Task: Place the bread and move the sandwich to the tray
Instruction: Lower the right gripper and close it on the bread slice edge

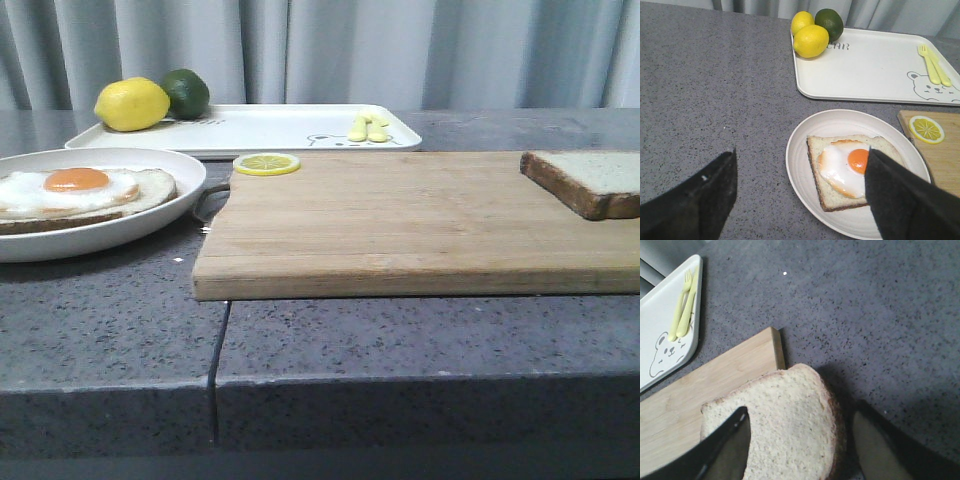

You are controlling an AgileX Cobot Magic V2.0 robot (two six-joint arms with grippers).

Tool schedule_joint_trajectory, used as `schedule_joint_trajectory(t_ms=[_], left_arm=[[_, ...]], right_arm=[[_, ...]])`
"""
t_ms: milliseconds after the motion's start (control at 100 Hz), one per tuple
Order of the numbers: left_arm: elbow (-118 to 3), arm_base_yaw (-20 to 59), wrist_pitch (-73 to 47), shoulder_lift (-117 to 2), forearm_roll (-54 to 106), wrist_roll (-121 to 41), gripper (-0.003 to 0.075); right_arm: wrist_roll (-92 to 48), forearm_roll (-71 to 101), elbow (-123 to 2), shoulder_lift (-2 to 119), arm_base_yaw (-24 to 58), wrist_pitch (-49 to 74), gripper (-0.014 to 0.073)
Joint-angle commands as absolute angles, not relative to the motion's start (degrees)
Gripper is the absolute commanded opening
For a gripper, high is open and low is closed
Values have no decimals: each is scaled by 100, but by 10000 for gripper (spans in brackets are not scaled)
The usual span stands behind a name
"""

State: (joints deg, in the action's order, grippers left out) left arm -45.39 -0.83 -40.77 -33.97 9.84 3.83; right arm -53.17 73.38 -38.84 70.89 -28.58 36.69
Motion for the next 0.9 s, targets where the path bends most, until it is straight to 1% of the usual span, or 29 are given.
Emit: schedule_joint_trajectory(t_ms=[0, 470, 890], left_arm=[[-4743, -70, -3671, -3447, 1057, 389, 464], [-4743, -70, -3671, -3447, 1057, 389, 386], [-4743, -70, -3671, -3447, 1057, 389, 386]], right_arm=[[-5506, 7721, -4079, 7189, -2910, 3842, 459], [-5873, 8114, -4079, 7890, -2910, 4081, 459], [-5968, 8265, -4079, 8208, -2910, 4383, 459]])
